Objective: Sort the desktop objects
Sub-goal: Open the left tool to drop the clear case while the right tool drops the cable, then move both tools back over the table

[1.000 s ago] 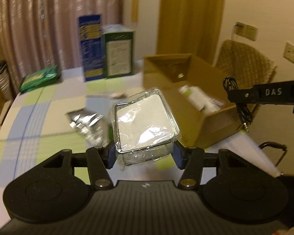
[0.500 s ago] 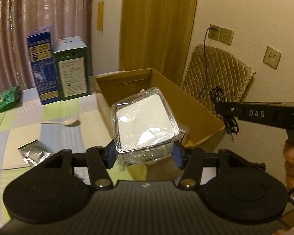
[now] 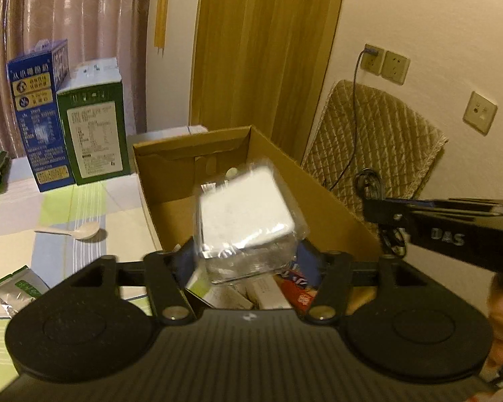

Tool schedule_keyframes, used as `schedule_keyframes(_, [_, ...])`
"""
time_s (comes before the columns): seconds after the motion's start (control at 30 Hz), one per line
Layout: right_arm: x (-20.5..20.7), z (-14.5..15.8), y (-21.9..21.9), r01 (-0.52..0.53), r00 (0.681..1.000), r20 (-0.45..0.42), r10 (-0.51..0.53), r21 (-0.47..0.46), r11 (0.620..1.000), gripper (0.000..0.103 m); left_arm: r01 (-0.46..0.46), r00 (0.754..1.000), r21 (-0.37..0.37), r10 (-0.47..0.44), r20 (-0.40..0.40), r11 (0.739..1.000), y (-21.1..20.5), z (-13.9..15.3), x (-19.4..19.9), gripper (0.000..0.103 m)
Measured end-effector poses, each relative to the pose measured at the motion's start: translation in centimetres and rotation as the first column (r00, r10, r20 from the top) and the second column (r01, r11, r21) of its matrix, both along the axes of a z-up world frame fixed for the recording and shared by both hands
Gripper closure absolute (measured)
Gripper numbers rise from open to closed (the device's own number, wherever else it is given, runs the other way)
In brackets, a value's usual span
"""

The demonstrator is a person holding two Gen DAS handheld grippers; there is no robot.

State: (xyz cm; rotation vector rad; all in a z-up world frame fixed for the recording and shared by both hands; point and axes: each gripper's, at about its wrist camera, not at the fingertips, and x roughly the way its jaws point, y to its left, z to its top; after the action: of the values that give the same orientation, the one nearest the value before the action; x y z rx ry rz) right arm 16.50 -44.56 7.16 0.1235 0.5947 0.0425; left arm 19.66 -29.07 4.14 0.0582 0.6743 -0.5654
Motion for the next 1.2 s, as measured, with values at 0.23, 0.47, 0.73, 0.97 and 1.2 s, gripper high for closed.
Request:
schedule_keyframes(0.23, [0.7, -0.9, -0.3, 0.001, 1.000, -0.017, -0.001, 0.005, 1.000, 0.092, -0.045, 0.999, 0.006, 0.045, 0.009, 0.999, 2.9, -0.4, 0.1, 0.041])
schedule_keyframes(0.47, [1.0, -1.4, 0.4, -0.011, 1.000, -0.028, 0.012, 0.023, 1.000, 0.092, -0.074, 0.997, 0.002, 0.074, -0.007, 0.997, 5.1, -0.7, -1.0, 0.041])
schedule_keyframes(0.73, [2.8, -1.0, 0.5, -0.049, 0.998, -0.026, 0.051, 0.090, 0.995, 0.090, -0.086, 0.996, -0.007, 0.086, -0.013, 0.996, 6.0, -0.6, -1.6, 0.041])
schedule_keyframes(0.97, [2.7, -1.3, -0.7, -0.015, 0.999, -0.039, 0.020, 0.127, 0.992, 0.046, -0.102, 0.994, 0.005, 0.103, -0.024, 0.995, 7.1, -1.2, -1.8, 0.039])
schedule_keyframes(1.2, [0.5, -0.9, -0.6, -0.006, 0.999, -0.049, 0.014, 0.152, 0.988, 0.042, -0.112, 0.993, 0.019, 0.112, -0.026, 0.994, 8.3, -1.2, -3.0, 0.031])
